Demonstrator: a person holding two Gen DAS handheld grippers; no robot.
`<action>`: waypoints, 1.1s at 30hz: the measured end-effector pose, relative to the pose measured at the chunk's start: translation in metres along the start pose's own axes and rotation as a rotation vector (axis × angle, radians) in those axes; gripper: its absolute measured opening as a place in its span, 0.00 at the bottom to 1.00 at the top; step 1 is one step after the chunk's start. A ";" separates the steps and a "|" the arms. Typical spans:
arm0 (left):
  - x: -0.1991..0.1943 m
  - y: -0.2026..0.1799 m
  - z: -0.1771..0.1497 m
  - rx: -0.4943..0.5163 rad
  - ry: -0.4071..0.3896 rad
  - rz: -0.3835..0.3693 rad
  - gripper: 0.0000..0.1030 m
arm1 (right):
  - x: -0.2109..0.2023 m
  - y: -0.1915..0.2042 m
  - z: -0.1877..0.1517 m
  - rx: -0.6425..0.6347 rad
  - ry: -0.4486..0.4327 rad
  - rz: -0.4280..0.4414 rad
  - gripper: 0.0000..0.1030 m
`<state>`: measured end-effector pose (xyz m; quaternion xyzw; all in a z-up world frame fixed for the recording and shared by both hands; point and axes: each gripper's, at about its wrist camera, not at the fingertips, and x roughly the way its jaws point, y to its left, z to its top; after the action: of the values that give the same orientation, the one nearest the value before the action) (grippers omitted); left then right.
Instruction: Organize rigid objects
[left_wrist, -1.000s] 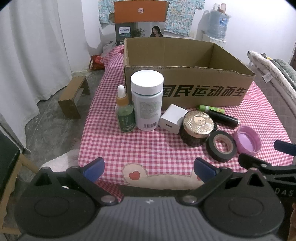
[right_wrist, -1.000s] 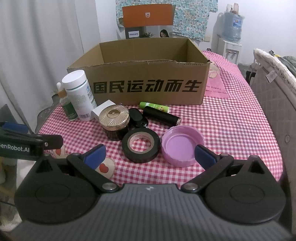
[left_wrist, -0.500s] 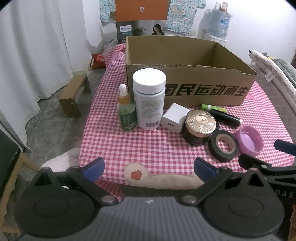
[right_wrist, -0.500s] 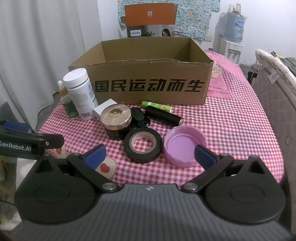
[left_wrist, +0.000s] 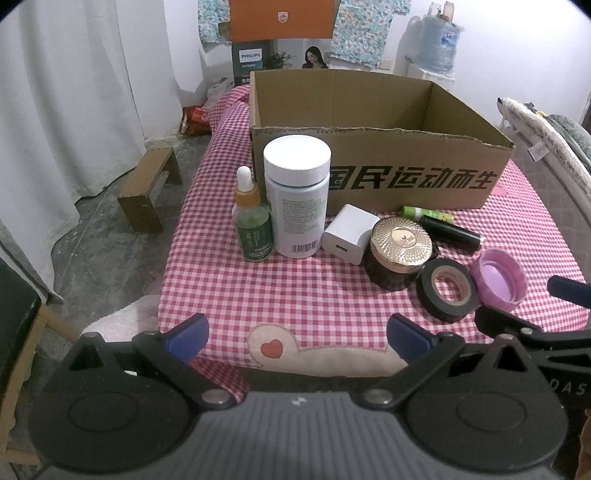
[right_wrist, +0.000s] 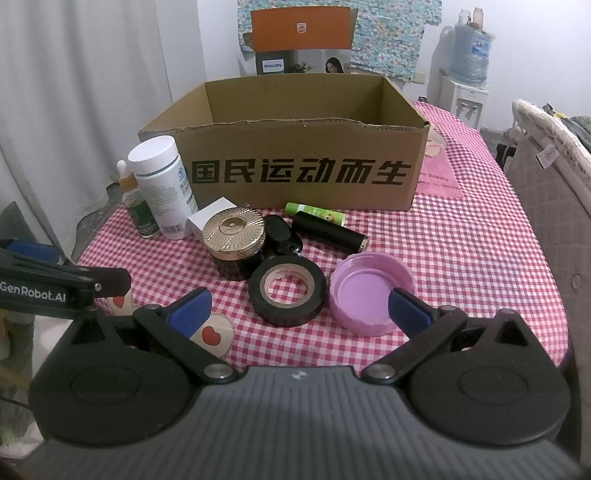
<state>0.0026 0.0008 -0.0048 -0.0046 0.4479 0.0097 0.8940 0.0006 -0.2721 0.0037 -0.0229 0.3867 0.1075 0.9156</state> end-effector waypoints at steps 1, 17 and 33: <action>0.000 0.000 0.000 0.001 0.001 0.000 1.00 | 0.000 0.000 0.000 0.000 0.000 0.000 0.99; 0.016 -0.008 0.009 0.021 0.027 -0.007 1.00 | 0.009 -0.003 0.005 0.008 0.004 -0.003 0.99; 0.021 -0.053 0.027 0.225 -0.089 -0.328 1.00 | 0.007 -0.062 0.012 0.077 -0.043 -0.077 0.99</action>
<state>0.0385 -0.0518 -0.0056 0.0231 0.3995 -0.1858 0.8974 0.0271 -0.3299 0.0047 -0.0002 0.3697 0.0575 0.9274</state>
